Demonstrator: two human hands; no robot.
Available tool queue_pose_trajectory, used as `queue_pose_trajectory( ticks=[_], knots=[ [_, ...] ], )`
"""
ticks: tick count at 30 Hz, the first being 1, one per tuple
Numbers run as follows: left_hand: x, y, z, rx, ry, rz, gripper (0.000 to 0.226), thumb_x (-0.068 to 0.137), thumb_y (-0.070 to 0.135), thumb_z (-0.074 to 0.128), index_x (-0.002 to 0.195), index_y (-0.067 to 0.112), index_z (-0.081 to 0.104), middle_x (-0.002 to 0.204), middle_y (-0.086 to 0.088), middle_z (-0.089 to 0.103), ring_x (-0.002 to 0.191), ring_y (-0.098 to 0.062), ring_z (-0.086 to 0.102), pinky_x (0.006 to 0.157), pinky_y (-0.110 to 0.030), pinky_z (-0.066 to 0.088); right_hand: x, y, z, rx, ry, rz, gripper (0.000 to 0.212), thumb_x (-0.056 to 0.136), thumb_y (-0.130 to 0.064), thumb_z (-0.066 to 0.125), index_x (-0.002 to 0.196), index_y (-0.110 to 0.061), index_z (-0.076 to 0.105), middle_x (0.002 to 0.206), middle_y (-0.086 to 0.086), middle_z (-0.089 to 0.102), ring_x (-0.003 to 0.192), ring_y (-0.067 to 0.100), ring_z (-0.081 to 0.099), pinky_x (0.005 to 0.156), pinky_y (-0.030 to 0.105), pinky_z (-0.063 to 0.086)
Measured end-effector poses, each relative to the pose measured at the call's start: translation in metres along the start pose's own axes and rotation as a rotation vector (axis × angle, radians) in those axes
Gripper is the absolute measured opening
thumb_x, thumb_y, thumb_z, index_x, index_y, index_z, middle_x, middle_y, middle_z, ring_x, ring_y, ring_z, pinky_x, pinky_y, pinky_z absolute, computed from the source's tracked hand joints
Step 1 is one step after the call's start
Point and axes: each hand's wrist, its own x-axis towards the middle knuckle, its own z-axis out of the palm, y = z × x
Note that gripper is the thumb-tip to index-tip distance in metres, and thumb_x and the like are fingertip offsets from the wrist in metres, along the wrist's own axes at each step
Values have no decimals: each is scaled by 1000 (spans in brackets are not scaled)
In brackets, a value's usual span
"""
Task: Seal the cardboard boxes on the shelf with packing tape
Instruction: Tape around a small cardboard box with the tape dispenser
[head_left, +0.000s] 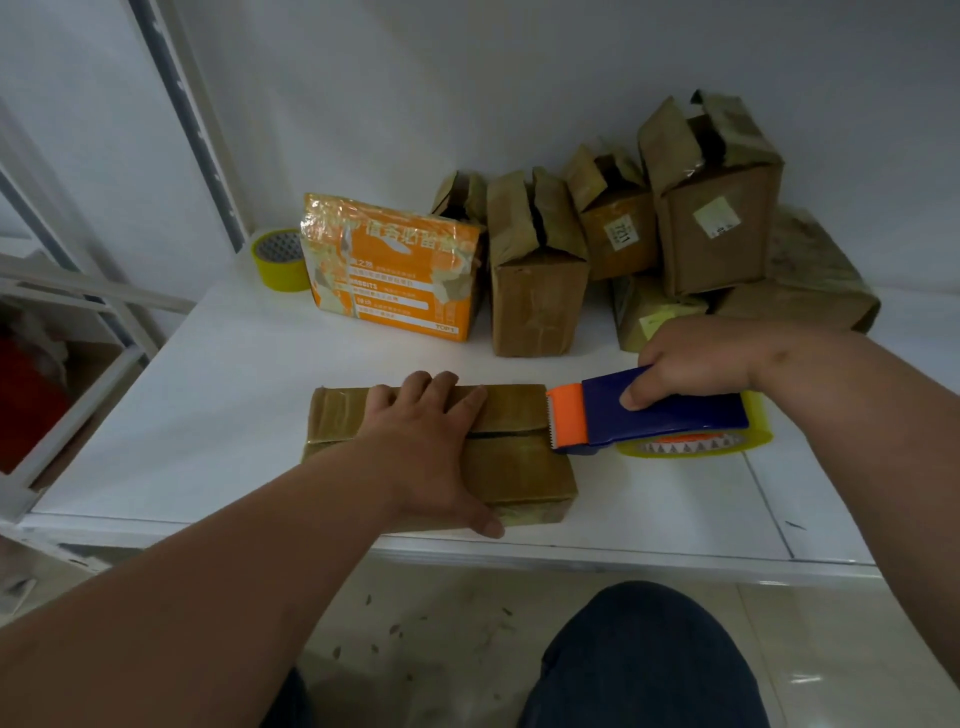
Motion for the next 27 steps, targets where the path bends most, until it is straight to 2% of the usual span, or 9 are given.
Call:
queue_pose_trajectory(
  ticks=[3,5,8,10,14,18,23,27],
  knots=[
    [3,-3,-3,2,43,42,127,48,93,56,150,39,5,155,4,18,140,-25,14,112,-50,17,-3,0,-3,-10,2,-22,33,86,-48,64,88,-15,67,80,0,62,72,14,60,56,22,36],
    [1,-3,0,-12,82,57,122,50,92,56,149,38,8,152,7,23,140,-22,15,114,-50,13,-4,2,-7,-3,-9,-33,33,87,-48,63,88,-15,67,79,0,62,71,13,59,55,21,36],
    [-1,-4,0,-19,77,70,119,57,90,56,151,37,5,156,6,18,146,-22,10,118,-57,-3,-2,6,-7,16,-45,-29,29,88,-47,63,82,-19,63,78,-2,62,71,12,60,55,20,37],
    [-1,-6,1,-20,52,85,120,60,89,55,153,37,0,158,4,12,147,-23,5,118,-56,-7,1,8,-5,26,-69,-22,28,87,-47,63,80,-20,62,78,-3,62,72,13,61,57,21,38],
    [0,-8,5,-10,26,104,119,64,89,50,152,38,-12,160,1,3,148,-25,-2,120,-51,-8,5,14,-3,62,-88,-18,28,87,-47,63,81,-20,62,80,-2,64,75,14,62,61,22,41],
    [0,-9,8,-19,40,117,118,65,89,50,152,38,-12,159,2,2,148,-23,-3,120,-50,-9,9,18,-4,87,-93,-15,27,87,-47,63,86,-20,64,84,-1,66,79,16,64,66,24,45],
    [2,-12,8,-34,25,127,119,64,89,50,152,39,-13,160,4,-1,149,-20,-5,119,-48,-13,7,29,-8,69,-98,18,28,88,-46,62,91,-18,65,87,0,66,78,15,64,64,23,45],
    [0,-15,8,-5,31,141,118,64,90,48,152,40,-14,161,2,-2,149,-20,-5,118,-46,-14,9,30,-9,67,-128,44,27,87,-45,63,88,-18,64,85,0,66,76,15,64,63,23,44]
  ],
)
